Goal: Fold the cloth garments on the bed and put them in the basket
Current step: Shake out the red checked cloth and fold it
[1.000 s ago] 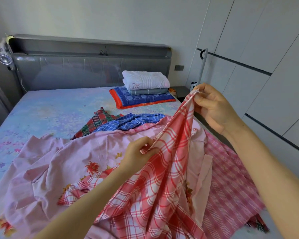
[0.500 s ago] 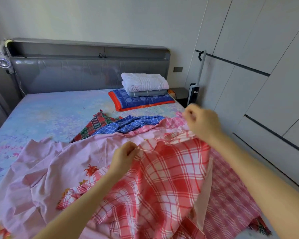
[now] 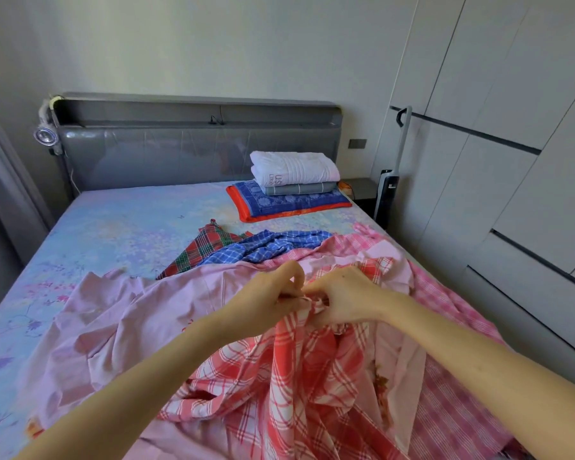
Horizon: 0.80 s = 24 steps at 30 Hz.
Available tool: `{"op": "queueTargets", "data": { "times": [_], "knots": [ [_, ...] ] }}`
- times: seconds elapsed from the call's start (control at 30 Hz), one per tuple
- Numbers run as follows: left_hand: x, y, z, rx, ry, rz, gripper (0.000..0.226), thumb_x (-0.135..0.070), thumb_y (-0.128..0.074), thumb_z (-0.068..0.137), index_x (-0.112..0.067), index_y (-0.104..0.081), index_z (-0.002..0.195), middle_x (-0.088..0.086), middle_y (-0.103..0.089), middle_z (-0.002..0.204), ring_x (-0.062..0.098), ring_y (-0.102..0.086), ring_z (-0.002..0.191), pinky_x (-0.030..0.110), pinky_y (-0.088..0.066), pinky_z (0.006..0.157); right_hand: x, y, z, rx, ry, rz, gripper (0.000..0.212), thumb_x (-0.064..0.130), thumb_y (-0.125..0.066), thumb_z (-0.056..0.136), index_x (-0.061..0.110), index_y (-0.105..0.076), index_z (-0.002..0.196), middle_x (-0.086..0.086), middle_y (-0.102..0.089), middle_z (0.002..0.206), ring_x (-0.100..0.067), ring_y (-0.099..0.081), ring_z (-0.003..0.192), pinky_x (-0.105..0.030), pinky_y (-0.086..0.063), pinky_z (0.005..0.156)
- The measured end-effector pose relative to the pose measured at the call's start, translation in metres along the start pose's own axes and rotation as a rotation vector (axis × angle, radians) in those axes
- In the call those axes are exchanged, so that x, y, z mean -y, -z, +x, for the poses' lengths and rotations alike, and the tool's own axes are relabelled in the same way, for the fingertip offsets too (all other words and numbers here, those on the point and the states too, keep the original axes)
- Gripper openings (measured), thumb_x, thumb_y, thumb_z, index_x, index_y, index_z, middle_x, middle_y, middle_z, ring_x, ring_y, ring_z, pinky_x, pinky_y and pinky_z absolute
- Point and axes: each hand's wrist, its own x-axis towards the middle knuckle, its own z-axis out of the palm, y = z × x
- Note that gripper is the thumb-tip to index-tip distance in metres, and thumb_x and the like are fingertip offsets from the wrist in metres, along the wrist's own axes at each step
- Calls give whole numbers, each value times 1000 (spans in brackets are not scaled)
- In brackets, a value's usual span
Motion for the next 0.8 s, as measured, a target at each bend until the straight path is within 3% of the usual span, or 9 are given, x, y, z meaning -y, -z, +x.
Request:
{"op": "queueTargets", "data": {
  "times": [0.07, 0.13, 0.23, 0.37, 0.43, 0.5, 0.57, 0.67, 0.8],
  "knots": [
    [-7, 3, -7, 24, 0, 9, 41, -14, -63, 88, -31, -27, 80, 2, -73, 82, 10, -57, 64, 25, -46, 62, 4, 3, -6, -4, 7, 20, 37, 55, -68, 72, 19, -62, 80, 1, -63, 73, -14, -55, 73, -32, -41, 66],
    [-10, 6, -14, 6, -11, 16, 41, -13, -63, 89, -30, -27, 80, 1, -71, 76, 10, -54, 60, 20, -42, 59, 4, 10, -15, -45, -32, 64, 33, 51, -70, 73, 20, -60, 73, 2, -62, 70, -9, -52, 68, -26, -33, 59],
    [-15, 7, -21, -35, 4, -39, 31, -9, -62, 89, -22, -33, 87, -2, -61, 67, 9, -47, 58, 17, -39, 58, 8, 26, -31, -104, -94, 116, 25, 51, -71, 74, 28, -67, 84, 5, -63, 73, -4, -50, 65, -22, -34, 60],
    [-20, -4, -26, -126, 15, -46, 27, -12, -63, 87, -16, -41, 102, -6, -62, 73, 17, -53, 66, 25, -43, 64, 20, 48, -52, -263, -105, 21, 24, 43, -66, 82, 25, -69, 98, 6, -68, 89, -14, -58, 84, -30, -39, 70],
    [-18, -14, -26, -239, 32, 25, 31, -7, -62, 85, -9, -43, 109, -8, -55, 64, 12, -48, 56, 30, -38, 56, 24, 63, -64, -403, -124, 37, 23, 40, -67, 82, 21, -70, 94, 6, -65, 83, -14, -55, 79, -30, -34, 66],
    [-14, -24, -23, -375, 85, 67, 30, -2, -60, 82, -5, -45, 108, -9, -46, 58, 6, -41, 50, 25, -28, 48, 25, 80, -72, -547, -140, 82, 23, 39, -68, 81, 19, -71, 92, 4, -67, 84, -16, -56, 79, -28, -34, 67],
    [-18, -34, -24, -504, 137, 6, 30, -2, -61, 81, -8, -44, 105, -9, -51, 66, 5, -44, 53, 20, -29, 48, 23, 96, -80, -642, -164, 108, 20, 37, -69, 82, 19, -72, 89, 3, -69, 86, -14, -56, 78, -28, -35, 66],
    [-18, -47, -26, -655, 98, -96, 30, -10, -66, 83, -17, -44, 101, -6, -56, 92, 14, -60, 76, 6, -37, 60, 18, 114, -91, -735, -195, 111, 18, 35, -70, 81, 18, -72, 87, -1, -71, 84, -19, -61, 80, -30, -39, 67],
    [-6, -64, -24, -600, -64, 39, 29, -6, -62, 76, -24, -47, 93, -2, -53, 101, 15, -53, 83, 17, -37, 66, 15, 130, -104, -814, -221, 91, 16, 28, -70, 82, 14, -72, 88, -4, -71, 87, -22, -62, 83, -28, -36, 68]
  ]
}}
